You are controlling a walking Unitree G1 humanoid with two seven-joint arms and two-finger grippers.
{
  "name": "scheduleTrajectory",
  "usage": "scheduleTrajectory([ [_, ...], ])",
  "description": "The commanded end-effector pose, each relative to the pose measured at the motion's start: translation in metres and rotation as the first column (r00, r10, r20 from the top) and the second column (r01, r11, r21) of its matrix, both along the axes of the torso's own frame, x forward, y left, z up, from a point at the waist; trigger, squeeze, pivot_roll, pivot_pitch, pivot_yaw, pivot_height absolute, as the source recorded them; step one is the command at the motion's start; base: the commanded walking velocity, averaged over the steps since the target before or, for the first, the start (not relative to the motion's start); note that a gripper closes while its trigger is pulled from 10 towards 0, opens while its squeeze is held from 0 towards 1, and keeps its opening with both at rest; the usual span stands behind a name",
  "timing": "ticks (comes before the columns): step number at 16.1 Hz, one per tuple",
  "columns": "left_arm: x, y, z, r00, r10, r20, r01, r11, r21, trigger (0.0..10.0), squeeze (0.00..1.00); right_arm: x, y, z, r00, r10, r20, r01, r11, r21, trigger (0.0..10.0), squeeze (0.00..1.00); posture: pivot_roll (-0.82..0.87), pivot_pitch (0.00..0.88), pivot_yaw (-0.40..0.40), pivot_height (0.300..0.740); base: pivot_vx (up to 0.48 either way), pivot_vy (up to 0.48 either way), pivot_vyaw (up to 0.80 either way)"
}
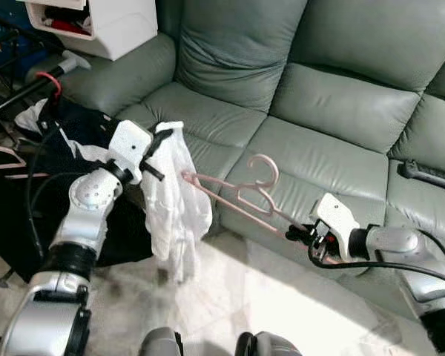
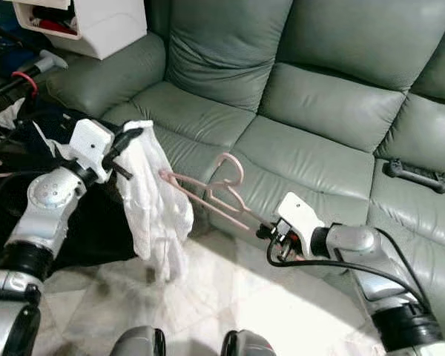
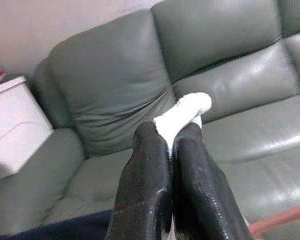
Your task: Hang hanger
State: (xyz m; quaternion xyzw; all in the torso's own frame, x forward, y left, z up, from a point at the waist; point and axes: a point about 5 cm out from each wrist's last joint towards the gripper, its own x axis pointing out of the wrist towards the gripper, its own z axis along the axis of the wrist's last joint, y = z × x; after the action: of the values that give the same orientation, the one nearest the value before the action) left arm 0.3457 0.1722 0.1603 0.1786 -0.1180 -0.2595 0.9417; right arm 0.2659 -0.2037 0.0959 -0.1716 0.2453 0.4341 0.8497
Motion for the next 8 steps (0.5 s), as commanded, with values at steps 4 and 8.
scheduleTrajectory([
  [4,-0.009,-0.022,0.024,0.983,-0.168,0.068,0.170,0.985,-0.021,10.0,0.00,0.008,-0.002,-0.004,0.996,-0.085,0.011,0.084,0.995,0.045,10.0,0.00,-0.04,0.052,0.008,0.740,0.000,0.000,0.00],
  [8,-0.016,-0.027,0.015,0.973,-0.231,0.024,0.230,0.973,0.030,10.0,0.00,0.014,-0.005,-0.004,0.992,-0.121,0.035,0.120,0.992,0.035,10.0,0.00,-0.04,0.054,0.011,0.740,0.000,0.000,0.00],
])
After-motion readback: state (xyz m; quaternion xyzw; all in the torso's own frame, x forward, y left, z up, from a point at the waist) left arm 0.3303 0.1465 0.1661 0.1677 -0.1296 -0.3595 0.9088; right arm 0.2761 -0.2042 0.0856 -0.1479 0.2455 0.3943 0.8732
